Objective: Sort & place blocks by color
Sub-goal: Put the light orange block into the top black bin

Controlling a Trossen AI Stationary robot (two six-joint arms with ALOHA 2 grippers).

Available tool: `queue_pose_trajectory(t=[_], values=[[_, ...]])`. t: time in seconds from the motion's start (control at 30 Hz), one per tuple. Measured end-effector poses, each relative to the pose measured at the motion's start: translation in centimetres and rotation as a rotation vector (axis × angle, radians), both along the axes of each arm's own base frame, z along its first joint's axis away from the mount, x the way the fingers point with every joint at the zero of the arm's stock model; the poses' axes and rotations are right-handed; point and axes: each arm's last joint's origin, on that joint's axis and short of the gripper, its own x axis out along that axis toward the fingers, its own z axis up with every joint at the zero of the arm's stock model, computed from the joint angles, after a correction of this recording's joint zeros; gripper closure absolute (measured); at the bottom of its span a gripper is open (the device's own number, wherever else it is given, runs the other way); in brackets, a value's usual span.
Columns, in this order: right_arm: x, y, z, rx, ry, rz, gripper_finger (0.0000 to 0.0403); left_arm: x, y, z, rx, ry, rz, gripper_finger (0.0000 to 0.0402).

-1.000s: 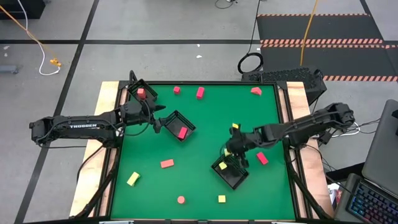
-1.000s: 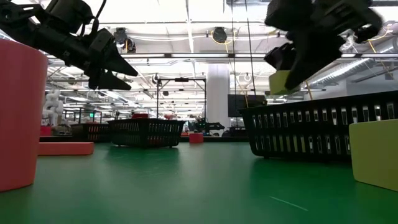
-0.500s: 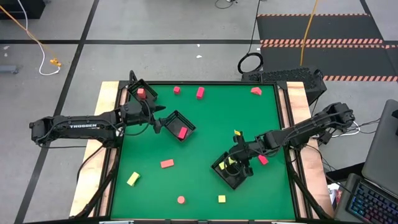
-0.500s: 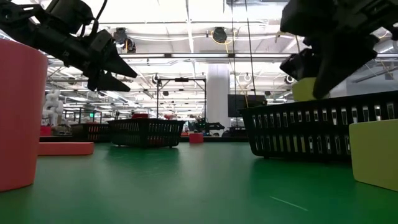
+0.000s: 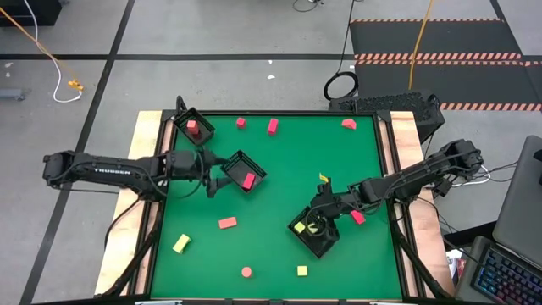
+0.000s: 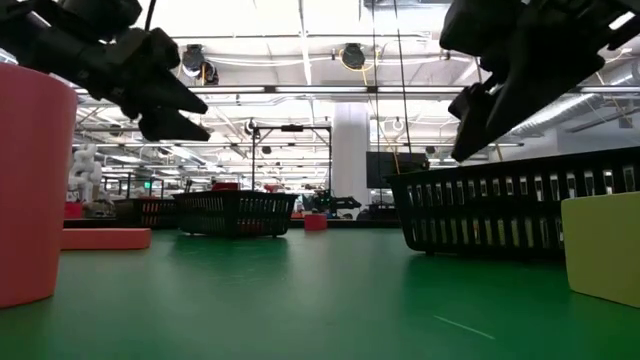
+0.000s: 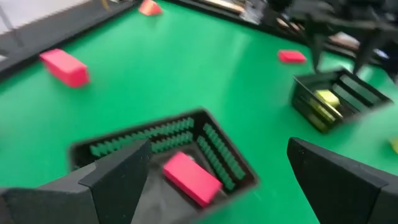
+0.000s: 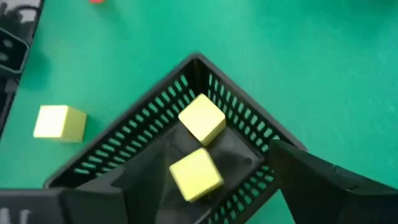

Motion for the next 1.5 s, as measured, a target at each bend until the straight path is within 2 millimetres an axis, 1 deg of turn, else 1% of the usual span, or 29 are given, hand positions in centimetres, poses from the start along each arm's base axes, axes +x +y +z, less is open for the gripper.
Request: queue_pose_trajectory(t=[0.2,0.37,0.5,0.6,0.73,0.8,0.9,1.0,1.13,1.23,1.33,1.5], values=[[0.2,0.1,0.2,0.022,-0.032,-0.01,0.0123,-0.3,-2.7,-0.7,-0.036,0.072,-0.114,0.0025],[0.3,0.0,0.3,0.023,-0.041,-0.013,0.0122,-0.8,-5.2,-1.2,-0.031,0.122,-0.124,0.0025],[0.4,-0.2,0.3,0.02,-0.04,-0.021,0.0122,-1.1,-7.2,-1.7,0.036,0.149,-0.124,0.0025],[0.4,-0.3,0.3,0.0,-0.046,-0.036,0.0122,-0.8,-8.7,-2.1,0.079,0.207,-0.104,0.0025],[0.4,-0.3,0.3,-0.019,-0.052,-0.053,0.0122,0.3,-10.2,-2.7,0.082,0.34,-0.065,0.0025],[0.4,-0.3,0.3,-0.02,-0.052,-0.054,0.0122,0.9,-10.8,-3.1,0.078,0.423,-0.042,0.0025],[0.4,-0.3,0.3,-0.015,-0.051,-0.06,0.0122,1.7,-11.5,-3.7,0.053,0.543,-0.051,0.0025],[0.4,-0.3,0.3,-0.009,-0.05,-0.067,0.0122,2.3,-12.1,-4.3,0.01,0.61,-0.079,0.0025],[0.4,-0.3,0.3,0.003,-0.047,-0.078,0.0122,2.6,-12.7,-4.7,0.001,0.637,-0.093,0.0025],[0.4,-0.3,0.3,0.003,-0.046,-0.077,0.0122,2.8,-13.1,-4.7,-0.003,0.623,-0.102,0.0025],[0.4,-0.3,0.3,0.004,-0.046,-0.077,0.0122,2.7,-13.2,-4.8,0.013,0.616,-0.095,0.0025],[0.4,-0.3,0.3,0.013,-0.043,-0.088,0.0122,2.8,-13.3,-5.6,0.032,0.649,-0.082,0.0025]])
